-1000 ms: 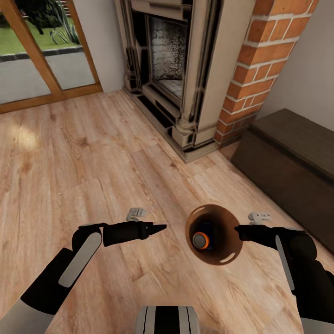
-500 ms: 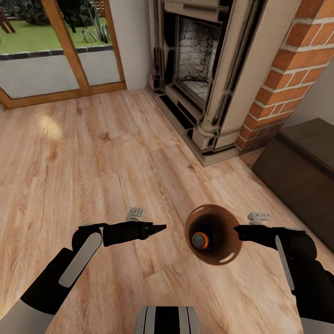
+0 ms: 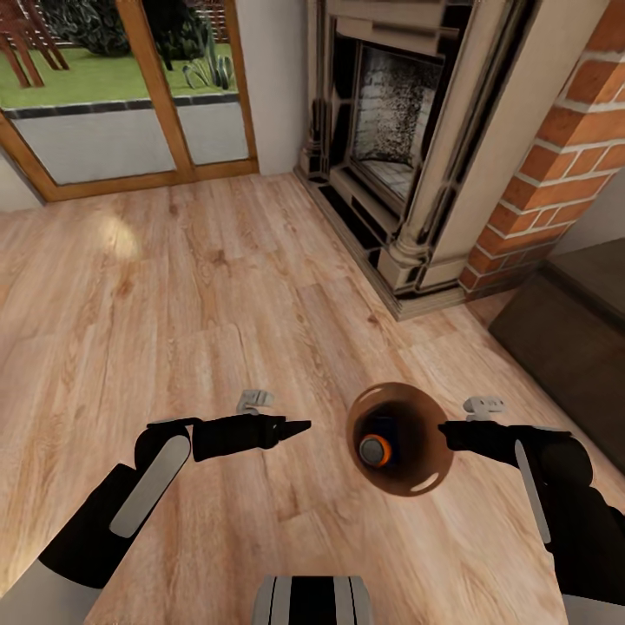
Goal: Put the three can of soda from the living room inside the tash can in the kitchen.
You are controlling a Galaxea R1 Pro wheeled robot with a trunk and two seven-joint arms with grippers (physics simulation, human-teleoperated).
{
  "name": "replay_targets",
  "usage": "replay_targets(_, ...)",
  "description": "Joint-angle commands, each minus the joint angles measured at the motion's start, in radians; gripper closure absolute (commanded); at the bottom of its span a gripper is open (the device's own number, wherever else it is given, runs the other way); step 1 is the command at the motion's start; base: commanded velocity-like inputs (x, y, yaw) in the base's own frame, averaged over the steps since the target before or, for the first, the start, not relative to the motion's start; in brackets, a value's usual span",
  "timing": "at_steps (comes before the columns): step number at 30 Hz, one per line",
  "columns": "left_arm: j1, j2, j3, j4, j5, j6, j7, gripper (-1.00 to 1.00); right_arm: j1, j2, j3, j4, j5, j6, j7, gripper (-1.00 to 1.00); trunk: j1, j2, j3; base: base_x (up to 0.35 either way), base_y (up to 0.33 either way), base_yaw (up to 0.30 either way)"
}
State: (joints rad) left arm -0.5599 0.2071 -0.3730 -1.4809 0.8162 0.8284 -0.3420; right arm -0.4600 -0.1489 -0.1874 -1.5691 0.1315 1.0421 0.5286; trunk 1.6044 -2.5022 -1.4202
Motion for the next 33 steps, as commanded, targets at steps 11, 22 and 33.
replay_targets(11,0.0,0.001,0.0,0.005,-0.003,0.0,-0.003,-1.0,0.0,-0.001,0.0,0.0,-0.024,0.005,0.009,1.0,0.0,0.0,0.016,0.0,0.0,0.144)
replay_targets(22,0.0,-0.001,-0.001,0.006,-0.032,-0.033,-0.001,-1.0,0.0,-0.001,0.0,0.0,-0.024,0.005,0.011,1.0,0.0,0.0,0.031,0.0,0.0,0.144)
replay_targets(33,0.0,-0.003,-0.001,0.006,-0.031,-0.036,-0.004,-1.0,0.0,-0.001,-0.006,0.0,-0.024,0.005,0.012,1.0,0.0,0.0,0.045,0.0,0.0,0.121)
